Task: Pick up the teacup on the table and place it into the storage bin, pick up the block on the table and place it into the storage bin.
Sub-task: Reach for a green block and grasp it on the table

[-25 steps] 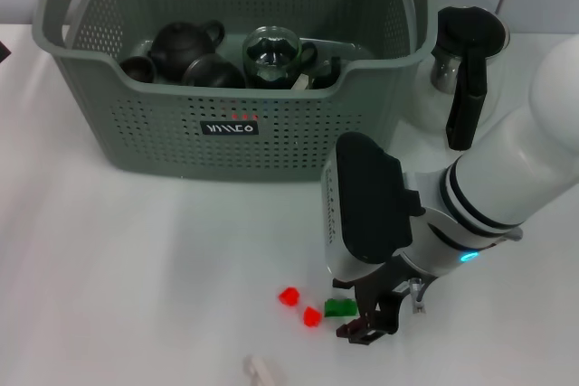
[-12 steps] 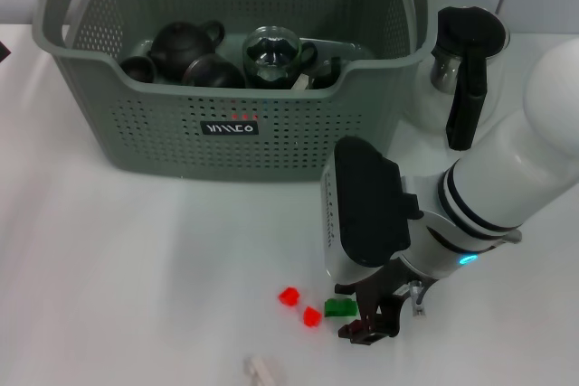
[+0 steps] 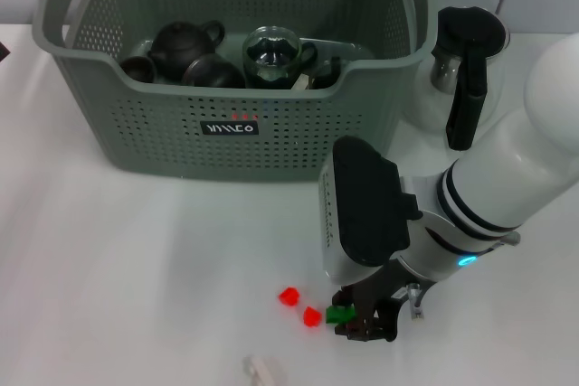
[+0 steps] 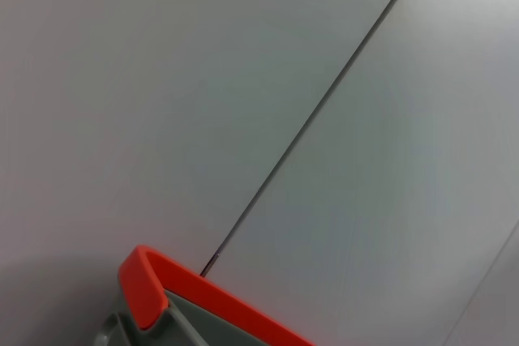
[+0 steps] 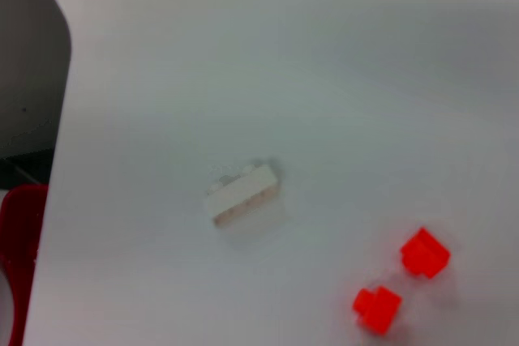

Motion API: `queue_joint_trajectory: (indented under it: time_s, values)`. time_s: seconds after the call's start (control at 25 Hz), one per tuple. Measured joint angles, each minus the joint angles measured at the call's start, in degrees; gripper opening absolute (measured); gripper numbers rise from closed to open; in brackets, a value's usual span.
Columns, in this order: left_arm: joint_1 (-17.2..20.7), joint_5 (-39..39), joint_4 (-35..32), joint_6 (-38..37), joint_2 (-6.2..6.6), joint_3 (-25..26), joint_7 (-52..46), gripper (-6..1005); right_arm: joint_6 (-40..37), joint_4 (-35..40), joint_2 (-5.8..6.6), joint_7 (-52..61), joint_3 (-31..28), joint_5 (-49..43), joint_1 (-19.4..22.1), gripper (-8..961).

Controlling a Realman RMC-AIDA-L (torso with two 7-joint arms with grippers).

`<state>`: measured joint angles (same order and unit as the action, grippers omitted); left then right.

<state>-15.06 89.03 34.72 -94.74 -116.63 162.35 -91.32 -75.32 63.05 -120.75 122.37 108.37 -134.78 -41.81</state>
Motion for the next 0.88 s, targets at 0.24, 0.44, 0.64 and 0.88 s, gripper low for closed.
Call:
queue_joint_trajectory:
  time_s: [0.24,0.44,0.64,0.88]
  values:
    - [-0.1,0.0,0.0,0.0,0.0,0.0,0.0,920,-0.7,0.1,0.04,0.0,-0.2,0.2,-0.1,333]
    - [0.0,0.0,0.0,0.0,0.0,0.0,0.0,921,-1.3,1.5,0.16,0.1,-0.6,0.8,0.3,170]
    - [0.0,0.0,0.0,0.0,0.0,0.0,0.0,921,-1.7,1.6,0.25,0.2,-0.8,0.7,0.3,0]
    - [0.1,0.0,-0.1,0.0,0.0,0.0,0.1,920,-2.2,1.7,0.26,0.5,-2.0,0.9,0.3,1]
